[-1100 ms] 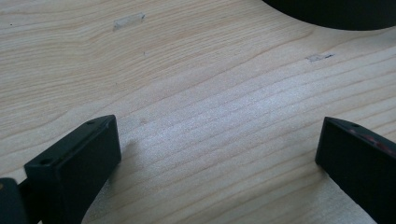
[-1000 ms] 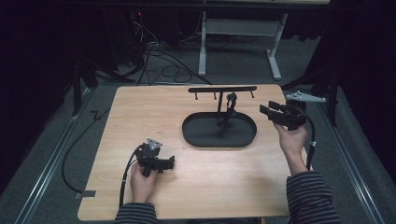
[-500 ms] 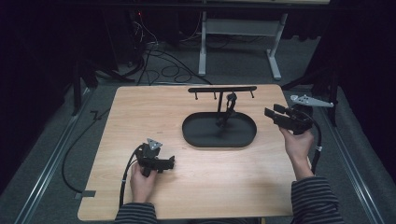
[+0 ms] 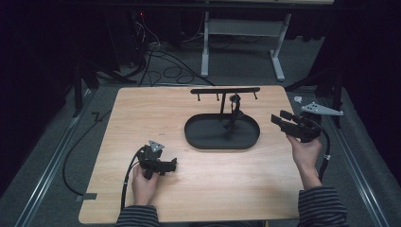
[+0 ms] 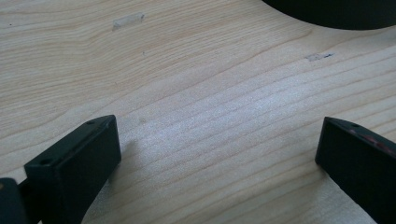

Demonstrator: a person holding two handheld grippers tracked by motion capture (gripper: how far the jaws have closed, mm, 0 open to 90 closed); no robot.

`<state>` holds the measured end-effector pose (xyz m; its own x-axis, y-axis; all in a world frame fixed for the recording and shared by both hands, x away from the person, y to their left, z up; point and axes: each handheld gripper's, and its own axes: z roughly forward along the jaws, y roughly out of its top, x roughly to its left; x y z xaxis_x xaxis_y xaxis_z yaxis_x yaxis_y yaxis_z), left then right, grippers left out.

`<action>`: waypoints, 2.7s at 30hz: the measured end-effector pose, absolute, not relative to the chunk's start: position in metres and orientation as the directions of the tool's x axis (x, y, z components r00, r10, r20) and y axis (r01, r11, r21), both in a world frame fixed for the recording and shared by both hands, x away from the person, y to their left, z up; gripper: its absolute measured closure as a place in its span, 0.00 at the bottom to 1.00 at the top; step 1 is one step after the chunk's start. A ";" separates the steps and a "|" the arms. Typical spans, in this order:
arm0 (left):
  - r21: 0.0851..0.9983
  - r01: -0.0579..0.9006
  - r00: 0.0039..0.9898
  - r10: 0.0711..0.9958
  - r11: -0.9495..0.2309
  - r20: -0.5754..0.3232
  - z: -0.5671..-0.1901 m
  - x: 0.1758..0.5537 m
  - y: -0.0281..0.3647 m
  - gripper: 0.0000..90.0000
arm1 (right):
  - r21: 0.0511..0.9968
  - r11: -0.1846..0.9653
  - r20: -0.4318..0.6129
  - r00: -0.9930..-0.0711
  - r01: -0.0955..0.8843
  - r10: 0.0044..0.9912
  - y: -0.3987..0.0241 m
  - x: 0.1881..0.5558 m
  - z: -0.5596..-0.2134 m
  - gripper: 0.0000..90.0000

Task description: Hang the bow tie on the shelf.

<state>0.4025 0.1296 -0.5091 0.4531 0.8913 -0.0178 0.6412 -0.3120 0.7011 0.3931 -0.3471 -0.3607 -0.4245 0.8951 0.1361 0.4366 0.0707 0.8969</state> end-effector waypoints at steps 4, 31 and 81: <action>0.702 0.641 0.452 0.892 -0.311 -0.018 -0.509 0.402 0.130 0.00 | 0.897 0.066 0.141 -0.424 0.438 0.895 -0.350 0.389 -0.363 0.58; 0.702 0.641 0.452 0.892 -0.310 -0.019 -0.509 0.402 0.129 0.00 | 0.899 0.031 0.176 -0.425 0.437 0.888 -0.360 0.358 -0.384 0.57; 0.702 0.641 0.452 0.892 -0.311 -0.018 -0.509 0.402 0.129 0.00 | 0.861 0.059 0.205 -0.451 0.505 0.869 -0.327 0.334 -0.439 0.54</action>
